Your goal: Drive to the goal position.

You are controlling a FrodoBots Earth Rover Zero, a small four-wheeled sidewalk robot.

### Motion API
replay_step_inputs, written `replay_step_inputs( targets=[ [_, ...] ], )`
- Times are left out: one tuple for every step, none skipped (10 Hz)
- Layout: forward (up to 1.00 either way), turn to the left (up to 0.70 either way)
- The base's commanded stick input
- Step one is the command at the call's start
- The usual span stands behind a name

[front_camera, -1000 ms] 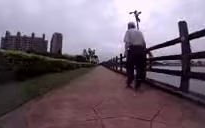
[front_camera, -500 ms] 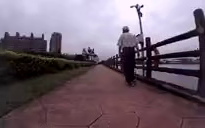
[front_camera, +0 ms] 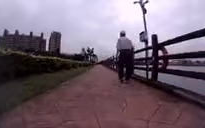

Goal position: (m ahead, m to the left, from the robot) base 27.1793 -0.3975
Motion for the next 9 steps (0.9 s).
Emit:
replay_step_inputs(
  targets=[
    [1.0,0.0],
    [1.0,0.0],
    [1.0,0.0],
    [1.0,0.0],
    [1.0,0.0],
    [1.0,0.0],
    [1.0,0.0],
    [1.0,0.0],
    [1.0,0.0]
  ],
)
